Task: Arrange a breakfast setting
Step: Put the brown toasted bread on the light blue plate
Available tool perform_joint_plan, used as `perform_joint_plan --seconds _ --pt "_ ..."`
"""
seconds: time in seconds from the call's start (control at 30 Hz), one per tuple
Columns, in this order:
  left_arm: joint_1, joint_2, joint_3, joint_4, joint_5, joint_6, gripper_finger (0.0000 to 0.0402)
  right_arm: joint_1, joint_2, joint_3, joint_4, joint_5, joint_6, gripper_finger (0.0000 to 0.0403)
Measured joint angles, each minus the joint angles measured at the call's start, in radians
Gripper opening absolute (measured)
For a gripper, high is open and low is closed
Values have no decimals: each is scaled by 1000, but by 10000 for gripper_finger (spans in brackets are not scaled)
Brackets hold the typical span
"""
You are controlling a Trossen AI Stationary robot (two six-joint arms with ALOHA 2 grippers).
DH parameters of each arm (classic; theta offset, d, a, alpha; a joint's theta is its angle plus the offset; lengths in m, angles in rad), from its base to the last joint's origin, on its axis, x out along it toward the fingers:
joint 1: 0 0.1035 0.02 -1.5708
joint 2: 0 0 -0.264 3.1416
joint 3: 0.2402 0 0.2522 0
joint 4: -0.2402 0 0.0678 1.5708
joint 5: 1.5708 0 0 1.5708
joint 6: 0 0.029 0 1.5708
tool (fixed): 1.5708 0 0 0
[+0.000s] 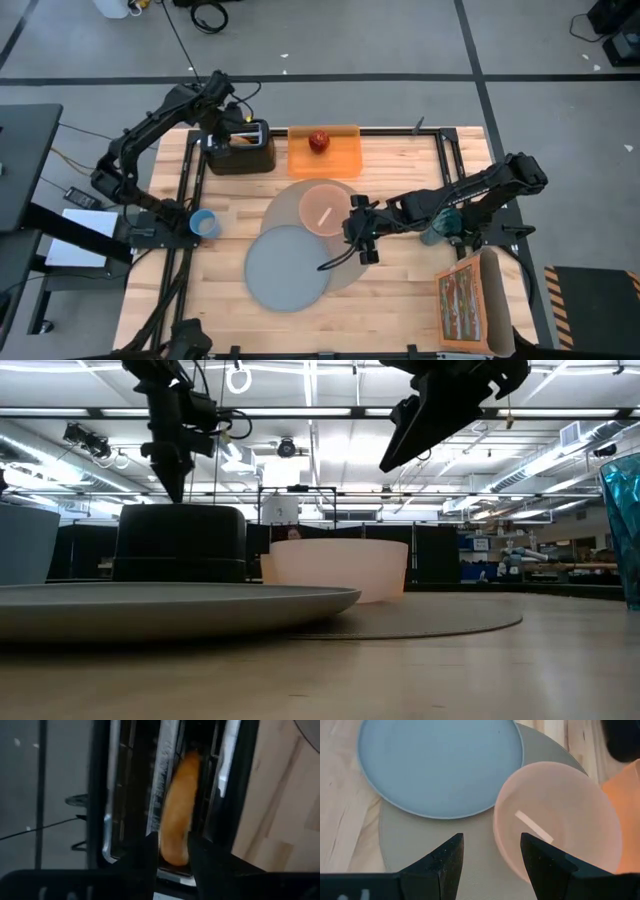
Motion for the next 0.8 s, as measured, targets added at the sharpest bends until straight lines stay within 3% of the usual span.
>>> perform_joint_plan --seconds 0.6,0.8 --pt "-2 -2 -99 78 3 2 106 -1 0 0 -23 7 -3 204" --pt "-12 -2 -99 84 -1 0 52 -9 0 0 -23 15 -25 204"
